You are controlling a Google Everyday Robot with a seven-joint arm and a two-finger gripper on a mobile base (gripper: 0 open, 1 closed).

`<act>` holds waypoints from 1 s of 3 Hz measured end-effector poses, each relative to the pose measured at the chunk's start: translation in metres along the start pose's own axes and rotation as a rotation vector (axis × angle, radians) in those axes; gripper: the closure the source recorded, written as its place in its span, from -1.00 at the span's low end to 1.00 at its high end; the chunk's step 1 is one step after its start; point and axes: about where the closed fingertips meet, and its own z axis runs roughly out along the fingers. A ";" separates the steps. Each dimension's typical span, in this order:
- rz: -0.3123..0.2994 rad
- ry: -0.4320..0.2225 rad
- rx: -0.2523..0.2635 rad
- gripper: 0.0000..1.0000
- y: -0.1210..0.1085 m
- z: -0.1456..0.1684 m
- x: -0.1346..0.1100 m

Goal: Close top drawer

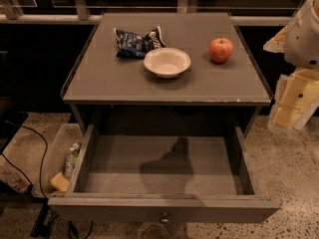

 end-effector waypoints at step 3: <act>-0.010 -0.053 -0.016 -0.64 0.044 0.043 0.012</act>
Offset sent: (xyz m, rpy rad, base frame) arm -0.0318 0.0051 -0.0739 0.0452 0.0310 0.0328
